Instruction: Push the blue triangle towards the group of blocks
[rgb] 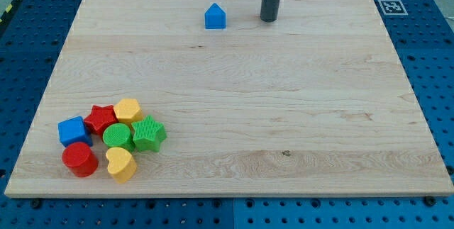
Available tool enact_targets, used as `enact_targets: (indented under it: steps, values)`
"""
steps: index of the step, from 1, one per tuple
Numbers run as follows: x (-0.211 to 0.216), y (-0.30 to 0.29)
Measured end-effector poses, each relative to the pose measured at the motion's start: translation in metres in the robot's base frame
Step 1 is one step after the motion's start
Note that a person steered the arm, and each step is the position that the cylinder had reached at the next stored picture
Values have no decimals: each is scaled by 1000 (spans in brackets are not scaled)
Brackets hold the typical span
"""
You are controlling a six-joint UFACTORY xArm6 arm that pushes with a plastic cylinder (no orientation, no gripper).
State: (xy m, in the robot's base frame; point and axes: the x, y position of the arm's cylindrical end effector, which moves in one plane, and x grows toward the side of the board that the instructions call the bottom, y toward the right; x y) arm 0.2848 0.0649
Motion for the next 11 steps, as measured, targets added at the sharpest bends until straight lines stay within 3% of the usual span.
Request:
enact_targets:
  steps: [2,11]
  values:
    - [-9,-63]
    - [32,-155]
